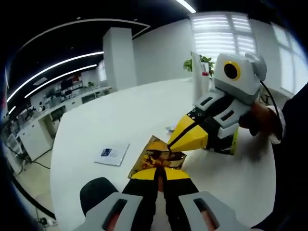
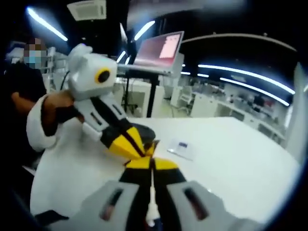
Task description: Arrange the skincare products in the storage area until every visible bottle or jar stands upright without overlapping.
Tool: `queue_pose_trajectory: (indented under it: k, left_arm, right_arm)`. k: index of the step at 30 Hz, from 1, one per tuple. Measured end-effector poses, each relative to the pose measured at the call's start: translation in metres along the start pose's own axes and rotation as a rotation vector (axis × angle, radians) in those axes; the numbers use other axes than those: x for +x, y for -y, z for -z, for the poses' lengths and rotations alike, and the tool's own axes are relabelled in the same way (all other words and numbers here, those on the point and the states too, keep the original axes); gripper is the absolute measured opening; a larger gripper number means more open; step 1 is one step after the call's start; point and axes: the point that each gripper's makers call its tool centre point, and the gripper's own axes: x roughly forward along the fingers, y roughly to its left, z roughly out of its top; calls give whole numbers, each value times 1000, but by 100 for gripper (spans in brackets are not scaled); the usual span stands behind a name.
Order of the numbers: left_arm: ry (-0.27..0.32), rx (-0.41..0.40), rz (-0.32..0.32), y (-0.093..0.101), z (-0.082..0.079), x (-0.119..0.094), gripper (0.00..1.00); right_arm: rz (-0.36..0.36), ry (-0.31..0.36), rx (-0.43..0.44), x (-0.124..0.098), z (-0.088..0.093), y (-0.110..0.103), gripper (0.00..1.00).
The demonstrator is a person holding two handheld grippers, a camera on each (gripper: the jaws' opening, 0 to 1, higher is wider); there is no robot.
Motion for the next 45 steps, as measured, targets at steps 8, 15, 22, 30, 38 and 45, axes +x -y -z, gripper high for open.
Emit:
queue_pose_trajectory:
  k: [8,15,22,30,38,45]
  left_arm:
    - [85,26,-31,-6,-15,-21,3]
    - [80,70,-53,-14,-12,-27,13]
    - [57,86,-60,-18,-7,-26,14]
    - [56,70,-82,-25,-5,-26,14]
    - [60,46,-81,-25,-3,-28,16]
    - [48,39,-78,-25,0,-26,19]
  right_arm:
    - [2,34,30,-7,-8,-1,0]
    - [7,48,65,-11,-9,1,0]
    - [13,37,61,-10,-6,2,0]
    - [29,62,45,-13,-12,3,0]
    - [35,93,35,-19,-20,0,0]
    - [34,96,27,-19,-20,-1,0]
